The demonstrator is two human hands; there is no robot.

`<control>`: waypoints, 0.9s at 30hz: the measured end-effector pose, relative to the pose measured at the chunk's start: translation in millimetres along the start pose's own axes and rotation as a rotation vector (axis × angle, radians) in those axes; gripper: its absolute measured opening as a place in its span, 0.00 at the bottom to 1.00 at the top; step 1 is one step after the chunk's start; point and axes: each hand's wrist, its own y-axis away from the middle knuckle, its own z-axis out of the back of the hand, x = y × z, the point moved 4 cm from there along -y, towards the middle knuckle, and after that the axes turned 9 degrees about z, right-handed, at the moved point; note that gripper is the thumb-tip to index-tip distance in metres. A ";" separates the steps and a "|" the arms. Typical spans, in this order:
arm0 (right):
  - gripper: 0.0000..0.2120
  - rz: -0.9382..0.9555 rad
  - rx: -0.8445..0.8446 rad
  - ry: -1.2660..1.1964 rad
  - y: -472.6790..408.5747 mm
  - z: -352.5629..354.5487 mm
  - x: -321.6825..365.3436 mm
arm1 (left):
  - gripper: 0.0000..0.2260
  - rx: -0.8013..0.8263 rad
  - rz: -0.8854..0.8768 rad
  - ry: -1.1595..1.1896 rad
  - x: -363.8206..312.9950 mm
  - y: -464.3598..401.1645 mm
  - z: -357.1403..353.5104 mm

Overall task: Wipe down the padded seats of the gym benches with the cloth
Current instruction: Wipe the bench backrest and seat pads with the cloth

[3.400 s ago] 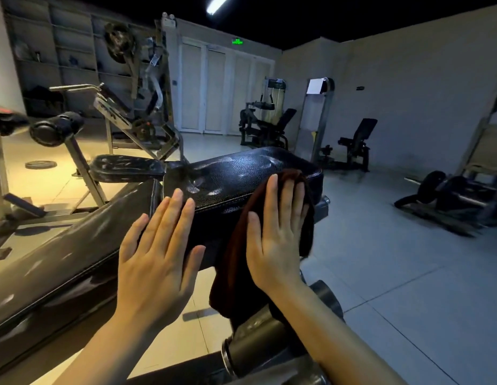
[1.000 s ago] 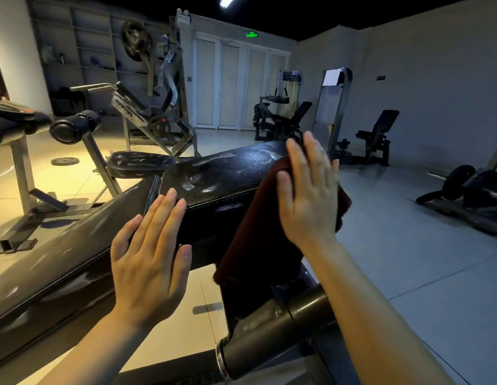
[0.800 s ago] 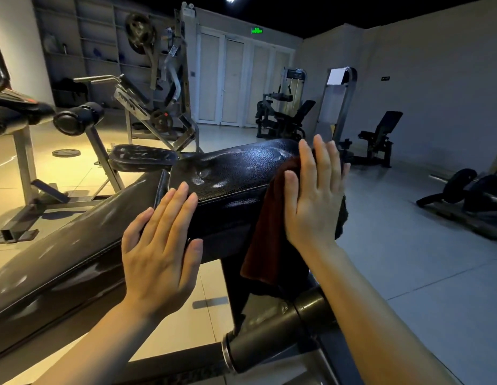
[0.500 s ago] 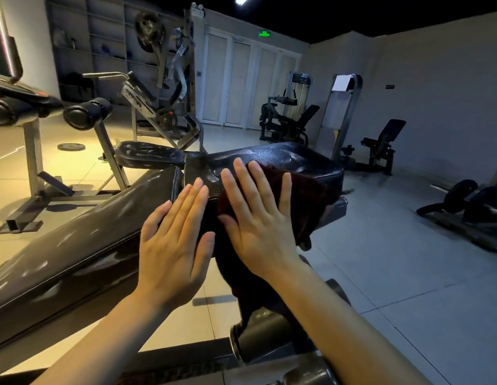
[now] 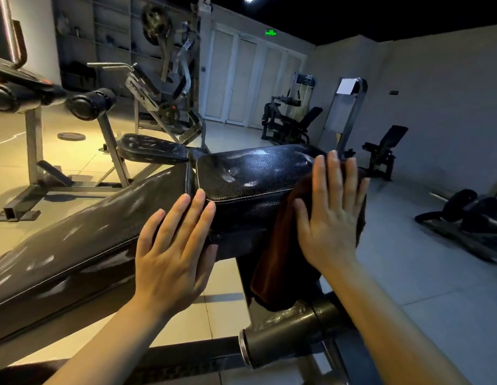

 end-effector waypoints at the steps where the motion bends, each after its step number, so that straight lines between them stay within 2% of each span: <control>1: 0.30 0.046 0.011 0.012 -3.0 -1.6 12.8 | 0.23 -0.008 -0.005 -0.005 0.2 0.1 -0.6; 5: 0.29 0.280 0.039 -0.024 -14.2 -14.5 71.2 | 0.23 -0.003 -0.020 0.011 3.0 0.2 0.5; 8: 0.26 0.373 -0.010 -0.123 -16.7 -16.2 76.3 | 0.24 0.014 -0.025 0.044 5.0 1.3 2.0; 10: 0.27 0.337 -0.008 -0.103 -15.5 -12.6 52.4 | 0.24 0.025 -0.032 0.066 6.9 0.5 3.4; 14: 0.29 0.088 0.058 0.040 -9.2 1.4 -9.0 | 0.24 0.035 -0.044 0.074 7.3 0.2 4.7; 19: 0.28 -0.045 0.030 0.022 -4.0 -0.4 -1.9 | 0.24 0.036 0.015 0.098 3.9 0.6 3.4; 21: 0.29 -0.014 0.043 0.020 -5.7 -3.5 15.5 | 0.24 0.042 0.012 0.092 3.5 1.0 3.3; 27: 0.28 0.261 0.079 0.002 -13.0 -11.3 76.5 | 0.24 0.035 -0.001 0.110 4.8 1.1 4.5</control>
